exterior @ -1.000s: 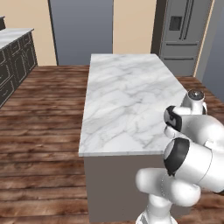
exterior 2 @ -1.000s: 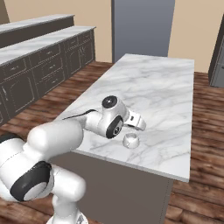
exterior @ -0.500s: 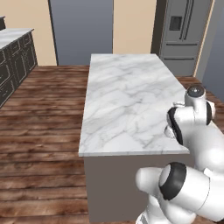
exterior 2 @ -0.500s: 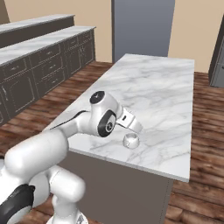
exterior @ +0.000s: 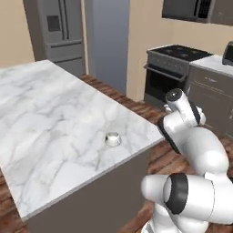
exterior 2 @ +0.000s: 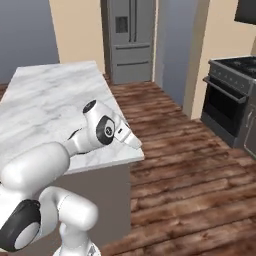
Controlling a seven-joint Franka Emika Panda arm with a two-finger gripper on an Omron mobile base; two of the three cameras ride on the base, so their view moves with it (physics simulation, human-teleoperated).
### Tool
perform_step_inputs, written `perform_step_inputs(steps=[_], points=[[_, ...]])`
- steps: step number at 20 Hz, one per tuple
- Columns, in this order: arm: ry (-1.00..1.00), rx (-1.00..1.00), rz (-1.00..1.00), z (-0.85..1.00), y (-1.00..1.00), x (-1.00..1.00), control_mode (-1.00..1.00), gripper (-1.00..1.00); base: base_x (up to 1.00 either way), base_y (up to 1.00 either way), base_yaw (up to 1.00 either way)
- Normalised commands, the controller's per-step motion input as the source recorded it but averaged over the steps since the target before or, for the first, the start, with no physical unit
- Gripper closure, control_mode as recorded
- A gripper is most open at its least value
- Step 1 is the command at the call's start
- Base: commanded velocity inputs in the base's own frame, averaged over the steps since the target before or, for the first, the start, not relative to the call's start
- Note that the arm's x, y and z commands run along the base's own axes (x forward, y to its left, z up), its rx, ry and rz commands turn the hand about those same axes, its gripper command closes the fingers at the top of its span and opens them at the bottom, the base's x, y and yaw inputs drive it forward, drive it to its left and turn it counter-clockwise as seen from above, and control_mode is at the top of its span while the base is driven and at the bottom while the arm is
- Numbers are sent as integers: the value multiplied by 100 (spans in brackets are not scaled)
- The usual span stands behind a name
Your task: Clear the mugs and bowl far away from the sink.
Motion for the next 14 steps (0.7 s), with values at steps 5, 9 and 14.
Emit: perform_step_inputs(steps=[5, 9, 14], points=[[0, 0, 0, 0, 0, 0, 100, -100, 0, -3, -98], [0, 0, 0, 0, 0, 0, 100, -100, 0, 0, -100], [0, 0, 0, 0, 0, 0, 100, -100, 0, -38, -91]])
